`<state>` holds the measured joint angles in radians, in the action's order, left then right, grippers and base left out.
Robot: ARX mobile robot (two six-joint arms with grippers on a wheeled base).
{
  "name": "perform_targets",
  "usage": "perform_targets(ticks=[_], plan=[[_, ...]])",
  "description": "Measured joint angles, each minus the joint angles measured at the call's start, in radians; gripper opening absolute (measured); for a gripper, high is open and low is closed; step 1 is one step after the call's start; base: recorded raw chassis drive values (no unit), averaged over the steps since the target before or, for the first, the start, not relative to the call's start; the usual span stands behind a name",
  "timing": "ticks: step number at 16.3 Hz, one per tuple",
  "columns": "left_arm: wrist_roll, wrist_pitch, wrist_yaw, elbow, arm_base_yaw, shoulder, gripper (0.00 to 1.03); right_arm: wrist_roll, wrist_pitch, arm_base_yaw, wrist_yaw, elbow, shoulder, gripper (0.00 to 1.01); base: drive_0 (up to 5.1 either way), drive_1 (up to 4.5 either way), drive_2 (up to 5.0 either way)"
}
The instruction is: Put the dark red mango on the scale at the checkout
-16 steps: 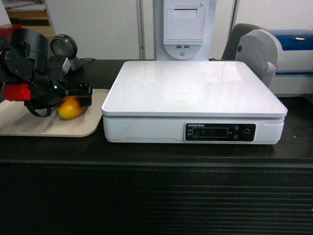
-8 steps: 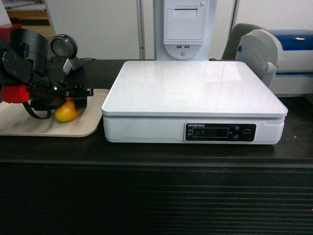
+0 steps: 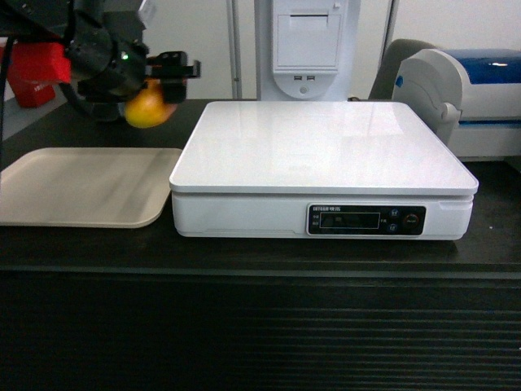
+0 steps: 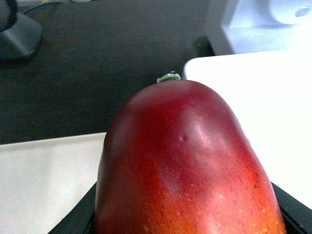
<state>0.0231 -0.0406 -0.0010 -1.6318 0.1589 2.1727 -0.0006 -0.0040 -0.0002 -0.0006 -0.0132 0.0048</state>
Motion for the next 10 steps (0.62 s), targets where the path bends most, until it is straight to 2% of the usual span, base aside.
perform_targets(ticks=[3, 5, 10], plan=[[0.005, 0.0, -0.017, 0.002, 0.103, -0.011, 0.64, 0.0, 0.0, 0.0, 0.0, 0.0, 0.0, 0.98, 0.0, 0.0, 0.0], [0.009, -0.004, -0.029, 0.002, 0.197, -0.016, 0.64, 0.0, 0.0, 0.0, 0.0, 0.0, 0.0, 0.98, 0.0, 0.0, 0.0], [0.028, 0.033, -0.048, -0.038, 0.31, -0.003, 0.64, 0.0, 0.0, 0.0, 0.0, 0.0, 0.0, 0.98, 0.0, 0.0, 0.0]])
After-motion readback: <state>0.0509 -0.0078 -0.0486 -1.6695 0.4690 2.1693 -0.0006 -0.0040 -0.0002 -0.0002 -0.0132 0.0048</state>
